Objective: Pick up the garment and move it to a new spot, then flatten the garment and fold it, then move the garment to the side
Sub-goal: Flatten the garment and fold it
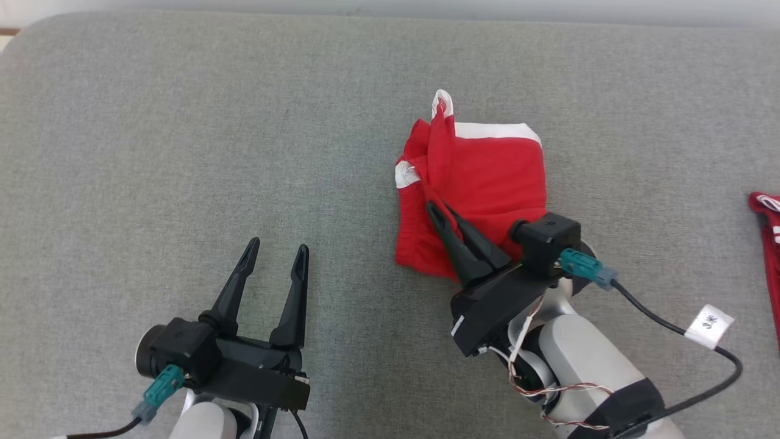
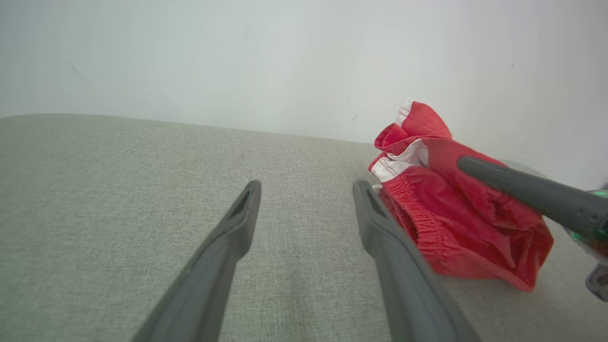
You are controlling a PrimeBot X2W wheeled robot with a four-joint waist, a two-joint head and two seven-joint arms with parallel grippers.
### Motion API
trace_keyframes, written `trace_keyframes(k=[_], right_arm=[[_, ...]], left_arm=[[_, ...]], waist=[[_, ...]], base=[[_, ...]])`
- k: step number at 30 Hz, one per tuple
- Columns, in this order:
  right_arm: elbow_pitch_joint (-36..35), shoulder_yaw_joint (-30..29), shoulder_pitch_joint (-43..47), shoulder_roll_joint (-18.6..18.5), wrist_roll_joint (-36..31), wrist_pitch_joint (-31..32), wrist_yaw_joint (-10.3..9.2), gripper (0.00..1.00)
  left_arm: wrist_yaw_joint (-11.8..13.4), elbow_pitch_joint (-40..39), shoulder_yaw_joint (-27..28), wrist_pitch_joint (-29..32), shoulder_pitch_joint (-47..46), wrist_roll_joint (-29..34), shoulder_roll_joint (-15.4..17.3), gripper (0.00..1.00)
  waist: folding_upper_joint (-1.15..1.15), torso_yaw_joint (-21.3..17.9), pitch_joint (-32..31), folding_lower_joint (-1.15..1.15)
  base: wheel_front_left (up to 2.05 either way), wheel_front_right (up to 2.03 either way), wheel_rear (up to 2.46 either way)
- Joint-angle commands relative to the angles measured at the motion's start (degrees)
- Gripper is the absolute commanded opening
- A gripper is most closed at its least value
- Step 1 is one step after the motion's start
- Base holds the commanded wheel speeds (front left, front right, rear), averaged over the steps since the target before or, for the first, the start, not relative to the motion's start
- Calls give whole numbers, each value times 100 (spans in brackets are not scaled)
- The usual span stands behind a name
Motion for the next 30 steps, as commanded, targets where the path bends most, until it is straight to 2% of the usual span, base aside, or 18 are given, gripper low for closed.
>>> trace_keyframes(k=[1,4,5,6,7,14,20,26,30], right_arm=[[165,79,-90,31,83,-69,-4,0],[436,187,-160,93,163,-158,-4,0],[511,227,-153,125,225,-171,-4,20],[579,285,-167,141,247,-190,-3,58],[609,331,-190,167,287,-234,-4,100],[735,703,-176,330,472,-406,-4,100],[305,1013,-58,351,435,-697,-4,100],[-198,792,125,260,300,-911,-3,100],[-633,298,411,153,130,-1005,-3,100]], left_arm=[[-37,17,12,-25,-47,-21,5,100],[-23,29,38,-24,-50,-21,-1,100],[-20,28,39,-25,-44,-15,-4,100],[-13,25,39,-24,-36,-8,-7,100],[-8,21,36,-25,-29,-1,-10,100],[-25,35,15,-25,-29,9,-24,100],[-20,43,54,-24,-13,6,-32,100],[-2,56,100,-24,56,32,-36,100],[25,54,170,-25,116,62,-6,100]], waist=[[0,61,56,0],[0,70,80,0],[0,71,87,0],[0,68,93,0],[0,63,97,0],[0,22,89,0],[0,-22,44,0],[0,-87,-47,0],[0,-152,-149,0]], base=[[0,0,0],[0,0,0],[0,0,0],[0,0,0],[0,0,0],[0,0,0],[0,0,0],[0,0,0],[0,0,0]])
